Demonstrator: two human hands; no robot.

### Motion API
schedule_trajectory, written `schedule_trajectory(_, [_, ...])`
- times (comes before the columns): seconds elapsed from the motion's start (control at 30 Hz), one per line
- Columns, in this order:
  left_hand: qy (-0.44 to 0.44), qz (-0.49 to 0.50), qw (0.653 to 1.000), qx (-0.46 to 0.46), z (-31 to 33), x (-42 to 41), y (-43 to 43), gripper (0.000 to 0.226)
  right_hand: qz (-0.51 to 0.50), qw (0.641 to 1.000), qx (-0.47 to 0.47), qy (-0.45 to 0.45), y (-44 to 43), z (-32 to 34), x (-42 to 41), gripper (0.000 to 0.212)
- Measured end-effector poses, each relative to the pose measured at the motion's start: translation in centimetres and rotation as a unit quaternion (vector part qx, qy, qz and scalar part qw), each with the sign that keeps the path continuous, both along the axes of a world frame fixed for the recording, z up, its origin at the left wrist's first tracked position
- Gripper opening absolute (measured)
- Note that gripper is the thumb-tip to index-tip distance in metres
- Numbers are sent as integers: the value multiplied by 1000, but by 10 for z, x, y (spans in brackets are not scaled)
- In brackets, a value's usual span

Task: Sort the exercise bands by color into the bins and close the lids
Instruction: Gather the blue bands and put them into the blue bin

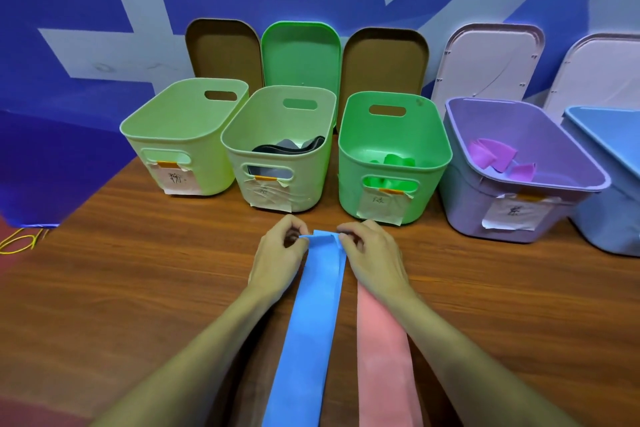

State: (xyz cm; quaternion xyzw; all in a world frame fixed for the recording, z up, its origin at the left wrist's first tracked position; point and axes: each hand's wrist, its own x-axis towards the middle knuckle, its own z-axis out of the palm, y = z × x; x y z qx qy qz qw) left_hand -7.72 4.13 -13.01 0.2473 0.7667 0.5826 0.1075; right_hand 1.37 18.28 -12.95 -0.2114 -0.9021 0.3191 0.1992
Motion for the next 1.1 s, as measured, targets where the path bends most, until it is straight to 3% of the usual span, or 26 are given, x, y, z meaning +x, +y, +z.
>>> schedule_trajectory(0.23, [-33,80,992,88,3,-2,1,13,3,999,51,-14,-6,5,4,7])
schedule_trajectory(0.43, [-96,134,979,119,16,-3,-4,8,45,961,253,-104,-33,20,4,14])
schedule_trajectory(0.57, [-145,120,980,70,26,-11,-20,9,30,963,200,-180,-37,54,-3,19])
schedule_trajectory(0.67, [-138,84,986,42,45,-16,-32,18,30,982,118,-145,-33,78,-6,15])
schedule_trajectory(0.8, [-103,76,988,89,87,-19,-44,21,1,994,-6,-108,-35,111,-3,10])
schedule_trajectory(0.93, [-72,39,990,117,132,-9,-54,17,21,978,61,-200,-36,130,3,18])
schedule_trajectory(1.1, [-52,5,994,91,147,2,-64,12,5,995,50,-86,-41,139,13,14])
